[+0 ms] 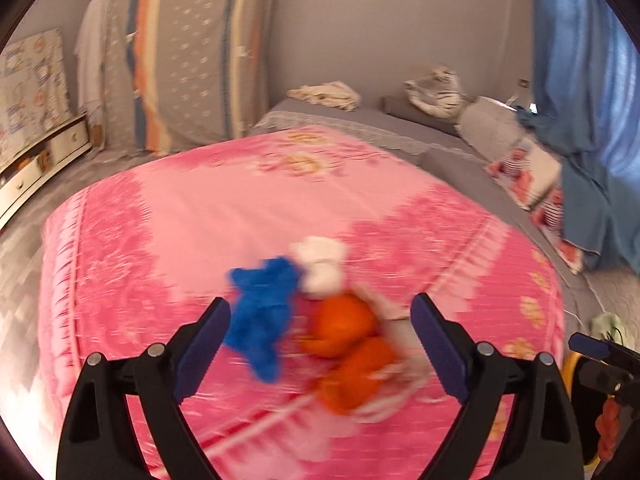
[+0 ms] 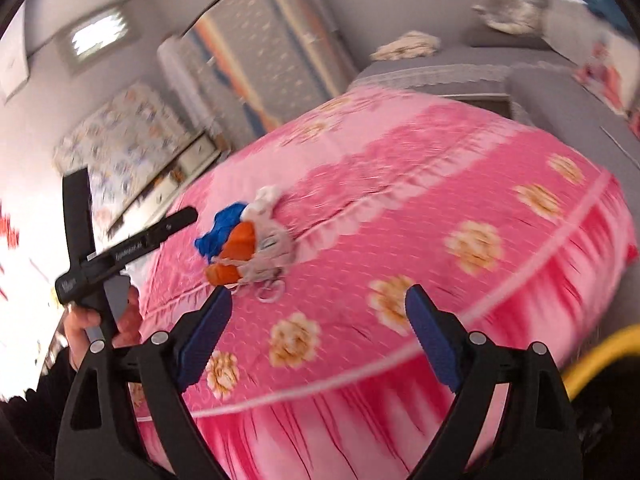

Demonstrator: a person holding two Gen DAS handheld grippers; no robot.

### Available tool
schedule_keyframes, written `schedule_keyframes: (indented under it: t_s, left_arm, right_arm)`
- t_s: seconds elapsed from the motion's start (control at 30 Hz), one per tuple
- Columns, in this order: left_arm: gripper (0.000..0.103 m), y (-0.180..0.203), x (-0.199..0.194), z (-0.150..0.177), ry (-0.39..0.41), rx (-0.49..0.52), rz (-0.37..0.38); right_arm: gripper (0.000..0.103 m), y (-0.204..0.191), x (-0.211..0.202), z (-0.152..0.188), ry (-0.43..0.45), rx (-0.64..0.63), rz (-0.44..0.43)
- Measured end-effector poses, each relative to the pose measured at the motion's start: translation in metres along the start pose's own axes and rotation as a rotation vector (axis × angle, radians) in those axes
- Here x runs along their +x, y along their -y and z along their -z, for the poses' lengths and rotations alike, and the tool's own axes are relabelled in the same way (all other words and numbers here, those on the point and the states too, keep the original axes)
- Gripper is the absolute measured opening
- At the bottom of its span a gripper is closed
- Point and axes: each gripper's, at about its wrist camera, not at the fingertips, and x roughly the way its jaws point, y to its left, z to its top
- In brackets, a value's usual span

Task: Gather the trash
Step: 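Move both open tools back over the blue glove and pink mask on the bed, then grasp the blue glove with the left tool while the right tool grasps the pink face mask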

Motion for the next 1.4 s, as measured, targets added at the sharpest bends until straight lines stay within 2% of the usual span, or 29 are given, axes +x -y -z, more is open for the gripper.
schedule_keyframes:
  t_s: [0.13, 0.33, 0.67, 0.97, 1.17, 1.27, 1.33, 1.37, 1.4]
  left_arm:
    - [0.088, -0.037, 0.015, -0.001, -0.034, -0.03, -0.045]
    - [0.088, -0.055, 0.035, 0.002, -0.085, -0.035, -0.05]
    - [0.088, -0.051, 0.06, 0.0, -0.133, 0.016, -0.054]
    - [0.087, -0.048, 0.084, -0.003, -0.184, 0.022, -0.06]
    - [0.078, -0.049, 0.098, -0.007, -0.208, 0.031, -0.046]
    - [0.068, -0.047, 0.107, -0.008, -0.228, 0.043, -0.036]
    - [0.055, -0.045, 0.111, -0.007, -0.232, 0.063, -0.048]
    - [0.052, -0.046, 0.112, -0.007, -0.233, 0.065, -0.051]
    - [0.045, -0.047, 0.113, -0.007, -0.234, 0.064, -0.05]
  right_arm:
    - [0.084, -0.03, 0.035, -0.012, -0.042, -0.119, 0.017]
    - [0.082, -0.055, 0.073, -0.019, -0.103, -0.251, 0.031]
    - [0.068, -0.055, 0.112, -0.032, -0.192, -0.214, 0.028]
    - [0.062, -0.058, 0.142, -0.041, -0.245, -0.218, 0.049]
    - [0.061, -0.053, 0.156, -0.047, -0.267, -0.198, 0.029]
    - [0.061, -0.053, 0.161, -0.05, -0.278, -0.193, 0.013]
    - [0.061, -0.05, 0.165, -0.052, -0.294, -0.171, -0.002]
    - [0.057, -0.047, 0.166, -0.052, -0.304, -0.153, -0.018]
    - [0.052, -0.045, 0.167, -0.052, -0.315, -0.14, -0.037]
